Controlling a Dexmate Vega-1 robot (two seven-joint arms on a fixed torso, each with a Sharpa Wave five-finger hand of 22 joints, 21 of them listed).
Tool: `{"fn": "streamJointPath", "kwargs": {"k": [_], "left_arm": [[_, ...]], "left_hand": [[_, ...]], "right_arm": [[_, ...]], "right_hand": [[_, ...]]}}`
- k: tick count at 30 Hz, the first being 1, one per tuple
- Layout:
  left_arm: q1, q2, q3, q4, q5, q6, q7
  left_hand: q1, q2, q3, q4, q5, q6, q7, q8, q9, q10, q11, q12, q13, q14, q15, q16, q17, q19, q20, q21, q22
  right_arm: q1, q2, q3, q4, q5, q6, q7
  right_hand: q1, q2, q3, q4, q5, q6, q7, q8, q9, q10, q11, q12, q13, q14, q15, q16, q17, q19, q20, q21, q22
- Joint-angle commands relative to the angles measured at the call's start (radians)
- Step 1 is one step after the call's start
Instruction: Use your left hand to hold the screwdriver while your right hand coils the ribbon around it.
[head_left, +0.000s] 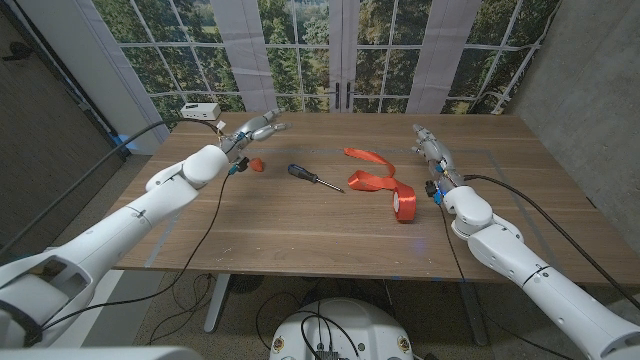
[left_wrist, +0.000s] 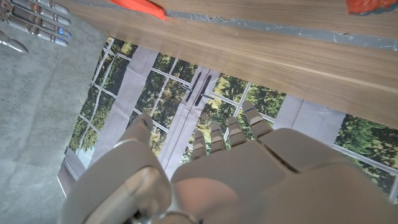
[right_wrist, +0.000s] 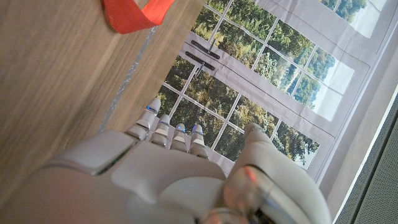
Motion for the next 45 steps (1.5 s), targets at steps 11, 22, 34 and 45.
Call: {"fn": "streamJointPath", "kwargs": {"k": [11, 22, 34, 45], "left_arm": [[-0.031, 0.049, 0.028, -0.035, 0.130, -0.033, -0.064], [-0.039, 0.067, 0.035, -0.064, 0.198, -0.030, -0.079], [-0.036, 0.098, 0.033, -0.099, 0.268, -0.040, -0.089], [-0.033, 0.123, 0.033, -0.121, 0.332, -0.031, -0.097]], "left_hand": [[0.023, -0.003, 0.004, -0.023, -0.004, 0.004, -0.006, -0.002, 0.002, 0.004, -0.010, -0.004, 0.003, 0.000, -0.005, -0.004, 0.001, 0.011, 0.002, -0.006, 0.003], [0.029, -0.015, 0.000, -0.035, -0.007, 0.019, -0.005, 0.000, 0.002, 0.016, -0.015, -0.003, 0.004, 0.008, -0.010, -0.003, 0.001, 0.016, 0.002, -0.007, 0.003], [0.039, -0.020, 0.000, -0.045, -0.008, 0.021, -0.005, -0.002, 0.002, 0.025, -0.020, -0.004, 0.004, 0.018, -0.018, -0.001, 0.001, 0.025, 0.002, -0.007, 0.003], [0.061, -0.025, 0.004, -0.064, -0.009, 0.053, -0.008, 0.005, 0.002, 0.039, -0.028, -0.007, 0.004, 0.038, -0.023, 0.002, 0.001, 0.044, 0.002, -0.005, 0.003]], "right_arm": [[-0.082, 0.010, 0.010, -0.079, -0.040, 0.005, -0.074], [-0.119, 0.017, 0.020, -0.115, -0.062, 0.009, -0.112], [-0.141, 0.030, 0.018, -0.123, -0.082, 0.025, -0.125], [-0.155, 0.041, 0.015, -0.143, -0.096, 0.012, -0.144]], "right_hand": [[0.013, -0.004, 0.009, -0.004, -0.006, 0.006, -0.003, -0.002, 0.002, 0.005, 0.008, -0.007, 0.005, 0.007, 0.005, -0.004, 0.004, 0.006, 0.006, -0.004, 0.006], [0.013, -0.005, 0.011, -0.004, -0.009, 0.007, -0.003, -0.003, 0.002, 0.008, 0.008, -0.007, 0.006, 0.009, 0.006, -0.004, 0.005, 0.008, 0.006, -0.007, 0.006], [0.015, -0.005, 0.014, -0.006, -0.011, 0.008, -0.003, -0.004, 0.002, 0.009, 0.008, -0.008, 0.006, 0.010, 0.006, -0.006, 0.005, 0.010, 0.007, -0.010, 0.006], [0.016, -0.005, 0.017, -0.007, -0.014, 0.009, -0.003, -0.005, 0.002, 0.010, 0.006, -0.009, 0.006, 0.010, 0.007, -0.007, 0.006, 0.012, 0.005, -0.014, 0.006]]}}
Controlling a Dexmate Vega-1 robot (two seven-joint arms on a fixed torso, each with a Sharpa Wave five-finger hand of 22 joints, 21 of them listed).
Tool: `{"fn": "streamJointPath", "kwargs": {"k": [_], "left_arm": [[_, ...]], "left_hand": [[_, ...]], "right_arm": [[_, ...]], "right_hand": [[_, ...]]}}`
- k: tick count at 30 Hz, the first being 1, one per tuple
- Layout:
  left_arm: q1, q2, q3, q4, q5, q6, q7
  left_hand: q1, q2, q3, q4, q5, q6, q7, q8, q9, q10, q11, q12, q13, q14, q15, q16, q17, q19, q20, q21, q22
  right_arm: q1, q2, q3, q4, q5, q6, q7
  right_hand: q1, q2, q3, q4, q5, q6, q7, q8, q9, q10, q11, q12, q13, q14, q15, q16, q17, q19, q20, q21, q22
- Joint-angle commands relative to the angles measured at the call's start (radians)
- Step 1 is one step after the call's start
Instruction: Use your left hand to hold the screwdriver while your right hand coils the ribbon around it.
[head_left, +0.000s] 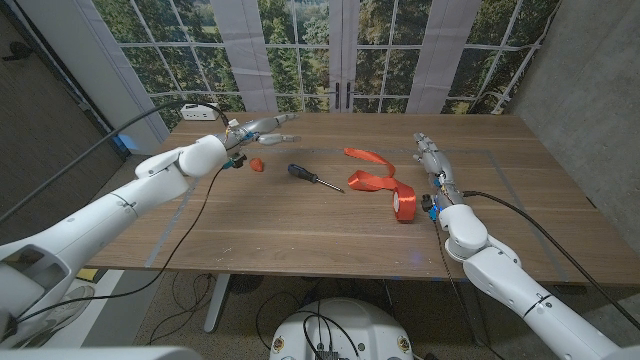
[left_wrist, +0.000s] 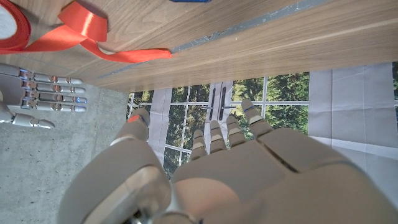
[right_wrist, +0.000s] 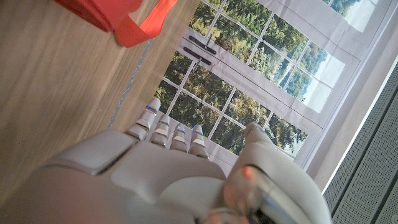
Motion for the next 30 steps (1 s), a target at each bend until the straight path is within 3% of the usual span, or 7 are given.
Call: {"fn": "streamJointPath", "kwargs": {"k": [1, 5, 10, 12, 20, 30], "left_arm": [[0.001, 0.027, 0.003, -0.029, 0.076, 0.006, -0.011], [-0.008, 0.033, 0.015, -0.042, 0.132, 0.013, -0.013], [-0.011, 0.041, 0.024, -0.064, 0.213, 0.027, 0.003], [-0.024, 0.039, 0.034, -0.071, 0.229, 0.043, -0.031], [-0.053, 0.031, 0.061, -0.083, 0.272, 0.082, -0.120], [-0.080, 0.023, 0.081, -0.076, 0.303, 0.098, -0.171]], "left_hand": [[0.027, -0.004, 0.004, -0.019, -0.005, 0.030, -0.009, 0.011, 0.002, 0.015, -0.004, -0.004, 0.004, 0.018, -0.002, 0.006, 0.003, 0.014, 0.002, 0.001, 0.003], [0.068, -0.010, 0.013, -0.039, -0.005, 0.068, -0.025, 0.018, 0.002, 0.044, -0.026, -0.001, 0.003, 0.052, -0.023, 0.011, 0.003, 0.038, -0.005, 0.003, 0.001], [0.142, -0.022, 0.027, -0.049, -0.006, 0.146, -0.023, 0.032, 0.003, 0.111, -0.042, 0.009, 0.003, 0.086, -0.042, 0.010, 0.002, 0.064, -0.013, 0.001, 0.000], [0.167, -0.029, 0.030, -0.051, -0.005, 0.163, -0.030, 0.034, 0.003, 0.123, -0.047, 0.008, 0.003, 0.100, -0.047, 0.011, 0.002, 0.074, -0.018, 0.000, -0.001], [0.211, -0.046, 0.032, -0.053, -0.003, 0.130, -0.047, 0.014, 0.002, 0.117, -0.053, -0.003, 0.004, 0.107, -0.051, 0.006, 0.002, 0.078, -0.021, -0.005, -0.001], [0.253, -0.055, 0.033, -0.049, 0.000, 0.159, -0.048, 0.018, 0.002, 0.151, -0.062, 0.001, 0.004, 0.139, -0.060, 0.011, 0.002, 0.090, -0.028, -0.008, -0.001]], "right_arm": [[-0.014, 0.011, -0.004, -0.017, -0.018, -0.009, -0.016], [-0.020, 0.014, -0.006, -0.020, -0.022, -0.007, -0.020], [-0.034, 0.016, -0.002, -0.034, -0.028, -0.011, -0.034], [-0.041, 0.013, -0.001, -0.044, -0.036, -0.016, -0.044], [-0.050, 0.014, 0.004, -0.054, -0.038, -0.023, -0.049], [-0.037, 0.022, 0.001, -0.038, -0.030, -0.027, -0.040]], "right_hand": [[0.011, 0.000, 0.009, 0.001, -0.006, 0.009, -0.003, -0.002, 0.002, 0.005, 0.001, -0.002, 0.006, 0.007, 0.003, -0.002, 0.001, 0.008, 0.000, -0.006, 0.001], [0.010, 0.000, 0.009, 0.001, -0.007, 0.009, -0.003, -0.002, 0.002, 0.004, 0.002, -0.003, 0.006, 0.007, 0.003, -0.003, 0.002, 0.007, 0.001, -0.008, 0.001], [0.009, 0.000, 0.010, 0.001, -0.008, 0.009, -0.003, -0.002, 0.002, 0.005, 0.002, -0.003, 0.006, 0.008, 0.002, -0.003, 0.003, 0.008, 0.002, -0.009, 0.001], [0.009, 0.000, 0.010, 0.002, -0.009, 0.009, -0.003, -0.003, 0.002, 0.004, 0.001, -0.003, 0.006, 0.007, 0.003, -0.003, 0.003, 0.008, 0.001, -0.010, 0.001], [0.008, 0.000, 0.011, 0.002, -0.010, 0.010, -0.003, -0.003, 0.002, 0.004, 0.001, -0.004, 0.006, 0.009, 0.004, -0.004, 0.004, 0.009, 0.002, -0.013, 0.001], [0.006, 0.000, 0.013, 0.003, -0.012, 0.011, -0.003, -0.003, 0.002, 0.005, 0.001, -0.005, 0.006, 0.010, 0.003, -0.004, 0.005, 0.011, 0.002, -0.016, 0.002]]}}
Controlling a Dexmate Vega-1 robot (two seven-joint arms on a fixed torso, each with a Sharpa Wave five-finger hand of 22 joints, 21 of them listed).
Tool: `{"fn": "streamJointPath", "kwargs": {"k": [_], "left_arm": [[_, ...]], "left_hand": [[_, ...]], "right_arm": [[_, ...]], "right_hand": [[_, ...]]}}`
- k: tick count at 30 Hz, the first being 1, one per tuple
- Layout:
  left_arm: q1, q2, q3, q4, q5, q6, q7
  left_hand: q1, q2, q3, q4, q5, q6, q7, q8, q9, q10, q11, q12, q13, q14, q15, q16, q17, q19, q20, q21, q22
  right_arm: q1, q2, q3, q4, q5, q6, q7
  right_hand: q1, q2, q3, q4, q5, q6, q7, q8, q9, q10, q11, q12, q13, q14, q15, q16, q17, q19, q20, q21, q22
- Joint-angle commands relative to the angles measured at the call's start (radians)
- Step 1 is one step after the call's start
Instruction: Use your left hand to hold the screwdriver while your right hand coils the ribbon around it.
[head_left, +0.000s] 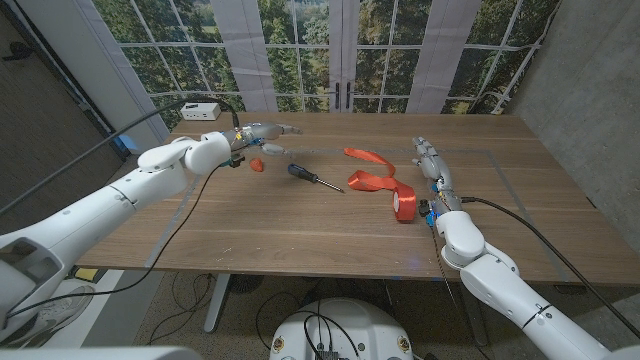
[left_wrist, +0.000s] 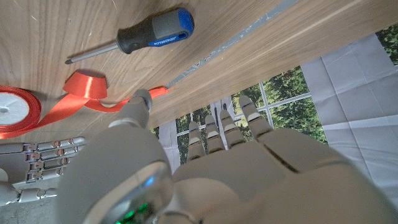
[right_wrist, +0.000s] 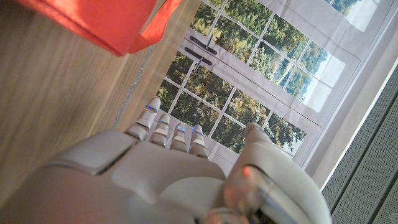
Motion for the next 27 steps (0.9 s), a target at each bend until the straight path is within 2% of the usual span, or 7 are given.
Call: {"fn": "streamJointPath", "kwargs": {"k": [1, 16, 21, 22, 23, 24, 27], "left_arm": [[-0.038, -0.011, 0.032, -0.001, 0.052, 0.032, -0.074], [-0.083, -0.027, 0.085, -0.007, 0.168, 0.051, -0.135], [-0.091, -0.038, 0.092, 0.012, 0.161, 0.023, -0.135], [-0.094, -0.040, 0.096, 0.014, 0.168, 0.017, -0.135], [-0.095, -0.040, 0.098, 0.014, 0.171, 0.015, -0.137], [-0.096, -0.043, 0.099, 0.014, 0.170, 0.016, -0.143], [-0.095, -0.047, 0.102, 0.016, 0.178, 0.015, -0.135]], "left_hand": [[0.031, 0.001, 0.005, 0.003, 0.000, 0.032, 0.000, 0.002, 0.002, 0.028, -0.005, 0.002, 0.004, 0.027, -0.005, 0.007, 0.002, 0.011, -0.002, 0.000, 0.002], [0.145, -0.018, 0.008, -0.002, 0.006, 0.131, 0.001, 0.018, 0.002, 0.108, -0.016, 0.010, 0.004, 0.036, -0.008, -0.004, 0.002, 0.027, -0.006, -0.011, 0.001], [0.189, -0.021, 0.011, -0.001, 0.008, 0.136, 0.000, 0.013, 0.003, 0.125, -0.024, 0.009, 0.004, 0.054, -0.031, 0.000, 0.001, 0.039, -0.024, -0.012, 0.001], [0.205, -0.024, 0.009, 0.001, 0.008, 0.139, -0.001, 0.010, 0.003, 0.131, -0.026, 0.008, 0.004, 0.062, -0.047, 0.001, 0.001, 0.043, -0.040, -0.012, 0.001], [0.228, -0.032, 0.000, 0.005, 0.006, 0.146, -0.003, 0.005, 0.003, 0.152, -0.033, 0.009, 0.004, 0.075, -0.067, 0.002, 0.001, 0.055, -0.086, -0.012, 0.001], [0.238, -0.039, -0.009, 0.008, 0.005, 0.159, 0.001, 0.006, 0.004, 0.164, -0.036, 0.010, 0.004, 0.085, -0.072, 0.003, 0.000, 0.060, -0.105, -0.013, 0.001], [0.245, -0.051, -0.023, 0.012, 0.005, 0.178, -0.002, 0.007, 0.004, 0.180, -0.053, 0.010, 0.004, 0.101, -0.081, 0.004, -0.001, 0.066, -0.126, -0.015, 0.001]], "right_arm": [[0.006, 0.010, -0.001, 0.009, 0.003, -0.005, 0.001], [0.009, 0.015, -0.002, 0.029, 0.011, 0.005, 0.006], [0.010, 0.014, 0.000, 0.034, 0.022, 0.006, 0.014], [0.011, 0.015, 0.000, 0.036, 0.022, 0.008, 0.014], [0.011, 0.020, 0.001, 0.035, 0.025, 0.007, 0.009], [0.012, 0.019, -0.001, 0.044, 0.023, 0.022, 0.018], [0.013, 0.019, 0.000, 0.038, 0.023, 0.006, 0.009]], "right_hand": [[0.006, 0.000, 0.009, -0.001, -0.005, 0.011, -0.003, -0.004, 0.002, 0.005, 0.001, -0.005, 0.006, 0.007, 0.000, -0.004, 0.005, 0.007, 0.005, -0.003, 0.002], [0.001, 0.002, 0.010, 0.002, -0.007, 0.014, -0.004, -0.004, 0.002, 0.006, 0.000, -0.006, 0.006, 0.006, 0.002, -0.005, 0.007, 0.008, 0.006, -0.007, 0.002], [-0.001, 0.003, 0.010, 0.004, -0.008, 0.015, -0.005, -0.004, 0.002, 0.007, 0.000, -0.006, 0.006, 0.007, 0.001, -0.005, 0.008, 0.009, 0.005, -0.009, 0.002], [-0.001, 0.003, 0.010, 0.004, -0.008, 0.015, -0.004, -0.004, 0.002, 0.007, 0.000, -0.006, 0.006, 0.007, 0.001, -0.005, 0.008, 0.009, 0.006, -0.009, 0.002], [-0.002, 0.003, 0.010, 0.004, -0.008, 0.015, -0.004, -0.004, 0.002, 0.008, 0.000, -0.006, 0.006, 0.007, 0.001, -0.005, 0.008, 0.010, 0.005, -0.009, 0.002], [-0.002, 0.003, 0.010, 0.004, -0.008, 0.015, -0.005, -0.004, 0.002, 0.008, 0.000, -0.006, 0.006, 0.007, 0.000, -0.005, 0.008, 0.010, 0.005, -0.010, 0.002], [-0.004, 0.003, 0.010, 0.006, -0.008, 0.016, -0.005, -0.004, 0.002, 0.010, 0.000, -0.005, 0.006, 0.007, 0.000, -0.005, 0.009, 0.010, 0.005, -0.011, 0.002]]}}
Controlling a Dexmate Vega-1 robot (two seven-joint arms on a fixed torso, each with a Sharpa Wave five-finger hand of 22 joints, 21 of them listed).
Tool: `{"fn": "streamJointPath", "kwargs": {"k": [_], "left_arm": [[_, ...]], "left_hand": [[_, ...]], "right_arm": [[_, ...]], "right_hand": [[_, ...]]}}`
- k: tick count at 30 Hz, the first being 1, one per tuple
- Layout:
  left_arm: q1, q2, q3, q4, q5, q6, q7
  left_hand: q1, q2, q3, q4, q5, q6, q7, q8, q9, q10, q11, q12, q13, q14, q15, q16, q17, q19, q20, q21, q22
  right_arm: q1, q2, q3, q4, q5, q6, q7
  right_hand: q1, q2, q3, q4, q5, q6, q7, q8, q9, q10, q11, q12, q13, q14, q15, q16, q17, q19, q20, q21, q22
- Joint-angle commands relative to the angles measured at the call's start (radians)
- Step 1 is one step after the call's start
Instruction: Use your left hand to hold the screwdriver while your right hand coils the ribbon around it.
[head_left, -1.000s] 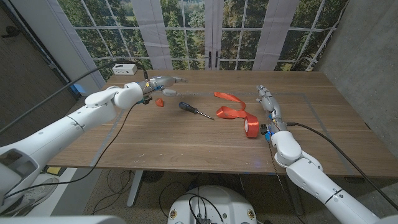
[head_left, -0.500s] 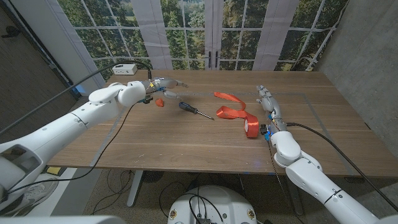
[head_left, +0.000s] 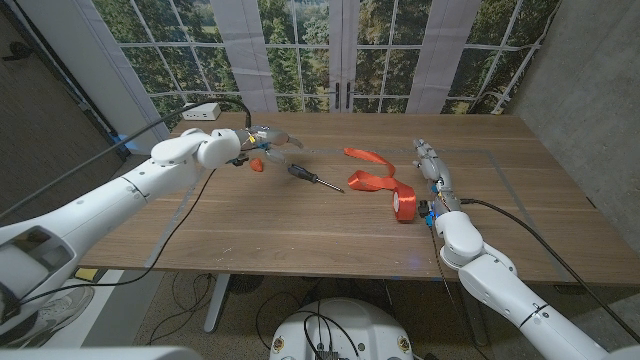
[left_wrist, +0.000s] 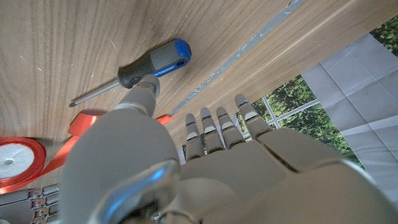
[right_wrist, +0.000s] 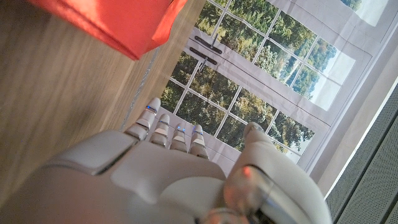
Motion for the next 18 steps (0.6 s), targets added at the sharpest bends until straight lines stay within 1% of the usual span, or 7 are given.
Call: {"fn": "streamJointPath", "kwargs": {"k": [1, 3, 4, 5, 8, 11, 18], "left_arm": [[-0.014, -0.018, 0.022, 0.015, 0.037, -0.022, -0.003], [-0.014, -0.021, 0.021, 0.020, 0.032, -0.026, 0.000], [-0.016, -0.024, 0.021, 0.029, 0.021, -0.037, -0.001], [-0.012, -0.026, 0.018, 0.033, 0.013, -0.041, 0.008], [-0.017, -0.031, 0.027, 0.032, 0.025, -0.030, -0.006], [-0.020, -0.040, 0.039, 0.040, 0.045, -0.030, 0.000], [-0.024, -0.045, 0.055, 0.039, 0.092, -0.023, 0.013]], "left_hand": [[0.021, -0.012, -0.018, 0.005, 0.005, 0.029, 0.001, 0.000, 0.004, 0.027, -0.019, 0.002, 0.004, 0.026, -0.049, 0.005, -0.001, 0.012, -0.038, -0.006, 0.000], [0.024, -0.015, -0.022, 0.006, 0.006, 0.033, 0.000, 0.000, 0.004, 0.032, -0.019, 0.002, 0.004, 0.030, -0.054, 0.005, -0.001, 0.016, -0.043, -0.006, 0.000], [0.028, -0.016, -0.025, 0.007, 0.007, 0.036, 0.000, -0.001, 0.004, 0.038, -0.027, 0.003, 0.004, 0.035, -0.054, 0.005, -0.001, 0.018, -0.049, -0.007, 0.000], [0.036, -0.018, -0.030, 0.007, 0.008, 0.038, 0.002, -0.004, 0.005, 0.042, -0.025, 0.001, 0.005, 0.042, -0.057, 0.005, -0.001, 0.022, -0.071, -0.008, -0.001], [0.044, -0.020, -0.036, 0.009, 0.009, 0.042, 0.002, -0.006, 0.005, 0.055, -0.026, 0.002, 0.005, 0.055, -0.064, 0.007, -0.001, 0.027, -0.092, -0.009, -0.002], [0.049, -0.021, -0.039, 0.009, 0.009, 0.050, 0.001, -0.004, 0.005, 0.059, -0.028, 0.002, 0.005, 0.058, -0.066, 0.006, -0.001, 0.027, -0.095, -0.011, -0.002], [0.073, -0.027, -0.054, 0.009, 0.013, 0.077, 0.007, -0.002, 0.007, 0.088, -0.030, 0.005, 0.007, 0.091, -0.068, 0.012, 0.001, 0.033, -0.083, -0.017, -0.003]], "right_arm": [[0.005, 0.003, 0.001, 0.018, 0.018, 0.022, 0.019], [0.004, -0.001, 0.001, 0.012, 0.012, 0.012, 0.012], [0.004, 0.000, 0.001, 0.015, 0.012, 0.018, 0.013], [0.004, 0.000, 0.002, 0.017, 0.016, 0.023, 0.018], [0.001, -0.003, 0.004, 0.013, 0.013, 0.016, 0.012], [-0.001, -0.002, 0.007, 0.012, 0.021, 0.014, 0.013], [-0.005, 0.000, 0.009, 0.018, 0.024, 0.023, 0.012]], "right_hand": [[-0.005, 0.003, 0.006, 0.002, -0.004, 0.011, 0.000, 0.000, 0.003, 0.010, 0.000, 0.000, 0.006, 0.008, 0.001, -0.005, 0.005, 0.007, 0.001, -0.004, 0.002], [-0.007, 0.003, 0.005, 0.004, -0.004, 0.012, 0.001, 0.001, 0.003, 0.009, 0.001, -0.001, 0.006, 0.008, 0.001, -0.004, 0.005, 0.007, 0.002, -0.004, 0.002], [-0.008, 0.003, 0.005, 0.004, -0.004, 0.012, 0.001, 0.000, 0.003, 0.009, 0.002, -0.001, 0.006, 0.008, 0.002, -0.005, 0.005, 0.008, 0.001, -0.004, 0.002], [-0.009, 0.003, 0.005, 0.005, -0.004, 0.013, 0.001, 0.001, 0.003, 0.010, 0.002, -0.001, 0.006, 0.007, 0.003, -0.005, 0.006, 0.008, 0.002, -0.005, 0.002], [-0.011, 0.003, 0.004, 0.006, -0.005, 0.013, 0.001, 0.000, 0.003, 0.011, 0.002, -0.001, 0.006, 0.007, 0.002, -0.005, 0.006, 0.008, 0.002, -0.006, 0.003], [-0.013, 0.002, 0.004, 0.008, -0.005, 0.013, 0.000, 0.000, 0.003, 0.011, 0.001, -0.001, 0.006, 0.008, 0.002, -0.005, 0.007, 0.008, 0.002, -0.007, 0.003], [-0.018, 0.002, 0.003, 0.011, -0.005, 0.014, 0.000, 0.000, 0.003, 0.012, 0.002, -0.001, 0.006, 0.008, 0.001, -0.005, 0.008, 0.009, 0.003, -0.009, 0.003]]}}
